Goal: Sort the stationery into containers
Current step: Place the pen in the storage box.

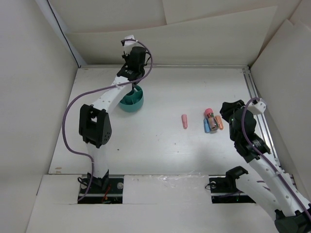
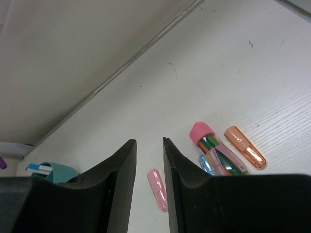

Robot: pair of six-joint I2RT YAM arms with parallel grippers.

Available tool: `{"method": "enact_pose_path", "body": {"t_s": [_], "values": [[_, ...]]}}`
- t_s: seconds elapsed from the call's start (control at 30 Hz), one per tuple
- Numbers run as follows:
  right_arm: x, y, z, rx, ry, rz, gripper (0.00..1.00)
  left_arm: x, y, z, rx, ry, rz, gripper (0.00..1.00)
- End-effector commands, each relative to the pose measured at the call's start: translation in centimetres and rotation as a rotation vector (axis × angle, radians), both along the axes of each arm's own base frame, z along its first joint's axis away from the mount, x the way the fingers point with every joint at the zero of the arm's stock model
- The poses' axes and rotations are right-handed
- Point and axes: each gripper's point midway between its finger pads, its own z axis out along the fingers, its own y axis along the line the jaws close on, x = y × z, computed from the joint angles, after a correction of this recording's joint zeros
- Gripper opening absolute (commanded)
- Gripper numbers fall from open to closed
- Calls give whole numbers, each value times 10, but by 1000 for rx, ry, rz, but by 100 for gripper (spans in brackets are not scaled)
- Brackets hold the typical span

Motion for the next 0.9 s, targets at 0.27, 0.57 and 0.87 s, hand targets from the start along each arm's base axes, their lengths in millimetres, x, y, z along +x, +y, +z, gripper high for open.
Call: {"method": "enact_pose_path", "body": {"t_s": [0.27,0.57,0.87], "values": [[1,0,22,15,-78,11,34,26,31,-18,214,-40,224,0],[3,3,21,7,-74,22,34,40,48,-49,316,-15,294,0],[5,3,18,3,-65,22,34,35,55,-69,366,-3,314,0]]}}
